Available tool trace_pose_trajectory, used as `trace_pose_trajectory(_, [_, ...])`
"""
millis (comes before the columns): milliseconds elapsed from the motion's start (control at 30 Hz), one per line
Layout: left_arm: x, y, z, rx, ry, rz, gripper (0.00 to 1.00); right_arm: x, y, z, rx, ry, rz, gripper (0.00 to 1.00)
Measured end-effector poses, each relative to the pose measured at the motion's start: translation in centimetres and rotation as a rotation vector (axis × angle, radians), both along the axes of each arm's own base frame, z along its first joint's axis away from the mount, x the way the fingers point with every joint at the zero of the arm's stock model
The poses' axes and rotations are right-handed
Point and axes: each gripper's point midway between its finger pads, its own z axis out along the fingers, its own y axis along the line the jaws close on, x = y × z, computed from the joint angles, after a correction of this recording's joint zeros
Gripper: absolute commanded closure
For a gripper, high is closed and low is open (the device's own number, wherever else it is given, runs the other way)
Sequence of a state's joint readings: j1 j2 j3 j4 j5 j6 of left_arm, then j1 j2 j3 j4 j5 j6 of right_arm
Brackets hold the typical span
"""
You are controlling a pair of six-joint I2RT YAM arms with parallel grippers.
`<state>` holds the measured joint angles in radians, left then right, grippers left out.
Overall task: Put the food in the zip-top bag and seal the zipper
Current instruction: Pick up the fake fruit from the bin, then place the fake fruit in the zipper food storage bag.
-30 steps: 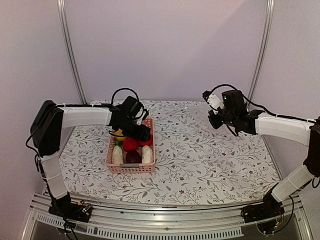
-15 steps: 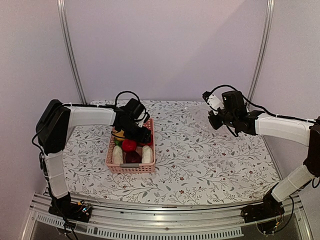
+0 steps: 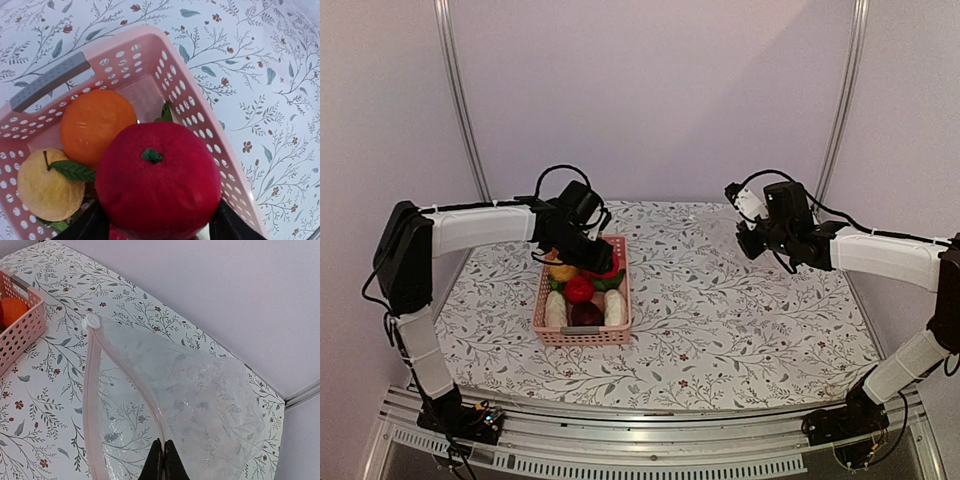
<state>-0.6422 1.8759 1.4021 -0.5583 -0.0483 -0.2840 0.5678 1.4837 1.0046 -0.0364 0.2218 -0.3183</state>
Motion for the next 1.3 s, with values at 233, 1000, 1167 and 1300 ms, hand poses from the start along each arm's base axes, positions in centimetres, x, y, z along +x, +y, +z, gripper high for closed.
trace_pose_trajectory(233, [-0.6, -0.5, 8.9, -0.148, -0.153, 0.000, 0.46, -0.1, 0.1, -0.2, 0.002, 0.006, 0.009, 1.00])
trace_pose_trajectory(1000, [-4.4, -22.4, 12.8, -0.771, -0.150, -0.370, 0.53, -0.8, 1.0, 0.2, 0.064, 0.030, 0.046, 1.00])
trace_pose_trajectory(1167, [-3.1, -24.0, 11.6, -0.801, -0.137, -0.350, 0.54, -1.0, 1.0, 0.5, 0.081, 0.035, 0.049, 1.00])
trace_pose_trajectory(1300, [-2.1, -24.7, 9.3, -0.800, -0.115, -0.317, 0.55, -1.2, 0.9, 1.3, 0.100, 0.022, 0.047, 1.00])
